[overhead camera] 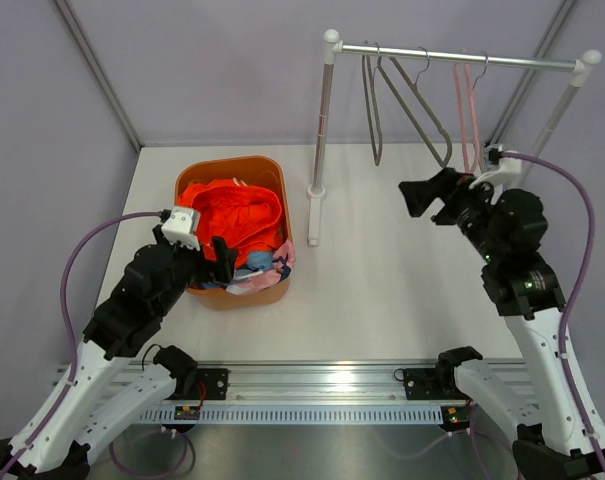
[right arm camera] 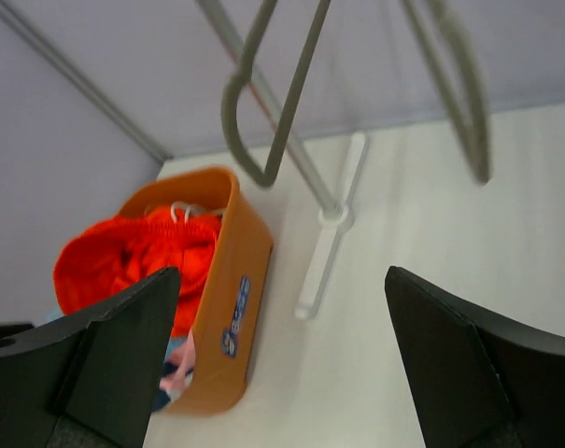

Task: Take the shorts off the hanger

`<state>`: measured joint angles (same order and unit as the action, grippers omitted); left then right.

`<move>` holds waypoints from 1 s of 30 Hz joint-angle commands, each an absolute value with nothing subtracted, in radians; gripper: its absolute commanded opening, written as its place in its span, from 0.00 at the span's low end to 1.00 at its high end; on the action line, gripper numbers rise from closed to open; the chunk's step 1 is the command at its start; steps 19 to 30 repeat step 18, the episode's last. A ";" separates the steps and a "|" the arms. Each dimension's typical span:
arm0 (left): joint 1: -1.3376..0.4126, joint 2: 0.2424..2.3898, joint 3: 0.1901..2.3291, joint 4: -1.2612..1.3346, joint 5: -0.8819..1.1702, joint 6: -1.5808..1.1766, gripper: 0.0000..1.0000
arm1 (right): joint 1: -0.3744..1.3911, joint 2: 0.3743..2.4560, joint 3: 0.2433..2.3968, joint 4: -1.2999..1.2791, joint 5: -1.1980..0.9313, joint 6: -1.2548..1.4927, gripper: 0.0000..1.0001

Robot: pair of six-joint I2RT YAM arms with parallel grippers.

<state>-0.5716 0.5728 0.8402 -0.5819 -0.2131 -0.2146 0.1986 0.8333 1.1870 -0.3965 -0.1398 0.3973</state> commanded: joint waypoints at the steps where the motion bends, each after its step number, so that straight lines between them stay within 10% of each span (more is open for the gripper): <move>1: -0.577 0.581 0.836 -0.538 -0.213 -0.198 0.99 | 0.320 0.792 1.076 -0.416 -0.083 0.408 0.99; 30: -0.577 0.610 0.830 -0.532 -0.206 -0.193 0.99 | 0.591 0.836 0.914 -0.333 0.167 0.448 1.00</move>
